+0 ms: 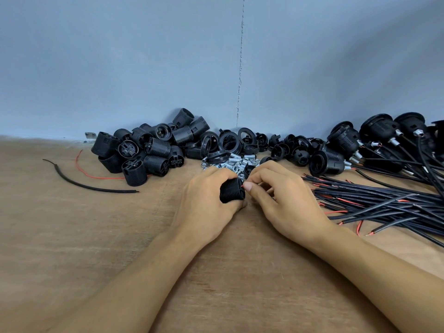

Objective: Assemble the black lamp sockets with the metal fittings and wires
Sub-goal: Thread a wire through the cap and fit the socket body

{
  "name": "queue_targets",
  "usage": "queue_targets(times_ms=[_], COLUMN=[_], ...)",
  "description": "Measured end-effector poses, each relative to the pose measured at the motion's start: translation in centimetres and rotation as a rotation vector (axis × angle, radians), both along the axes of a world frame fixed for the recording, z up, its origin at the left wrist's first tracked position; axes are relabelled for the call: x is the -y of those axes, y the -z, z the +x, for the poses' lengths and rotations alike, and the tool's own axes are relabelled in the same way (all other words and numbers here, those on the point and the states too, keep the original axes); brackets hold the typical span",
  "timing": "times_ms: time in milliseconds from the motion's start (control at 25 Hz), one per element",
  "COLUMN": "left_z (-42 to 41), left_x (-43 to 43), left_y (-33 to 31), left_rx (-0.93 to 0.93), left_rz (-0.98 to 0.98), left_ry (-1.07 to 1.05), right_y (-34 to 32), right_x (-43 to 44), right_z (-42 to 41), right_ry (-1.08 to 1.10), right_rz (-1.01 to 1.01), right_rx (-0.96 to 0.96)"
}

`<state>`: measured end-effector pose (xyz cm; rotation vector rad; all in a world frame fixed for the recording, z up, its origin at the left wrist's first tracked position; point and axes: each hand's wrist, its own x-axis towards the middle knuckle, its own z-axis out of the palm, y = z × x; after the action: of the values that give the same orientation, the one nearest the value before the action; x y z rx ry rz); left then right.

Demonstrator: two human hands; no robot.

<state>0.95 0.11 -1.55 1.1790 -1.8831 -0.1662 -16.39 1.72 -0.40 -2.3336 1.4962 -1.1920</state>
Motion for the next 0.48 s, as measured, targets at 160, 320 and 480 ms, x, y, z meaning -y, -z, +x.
queue_targets(times_ms=[160, 320, 480], left_z=[0.02, -0.16, -0.39], left_x=[0.05, 0.02, -0.03], left_y=[0.0, 0.01, -0.03], left_rx=[0.006, -0.003, -0.01], left_rz=[0.001, 0.002, 0.016], left_ry=[0.007, 0.022, 0.02], right_y=[-0.11, -0.26, -0.33], right_x=[-0.15, -0.29, -0.38], right_z=[0.07, 0.15, 0.28], right_ry=[0.012, 0.013, -0.009], right_rz=[-0.009, -0.014, -0.022], right_rx=[-0.018, -0.041, -0.048])
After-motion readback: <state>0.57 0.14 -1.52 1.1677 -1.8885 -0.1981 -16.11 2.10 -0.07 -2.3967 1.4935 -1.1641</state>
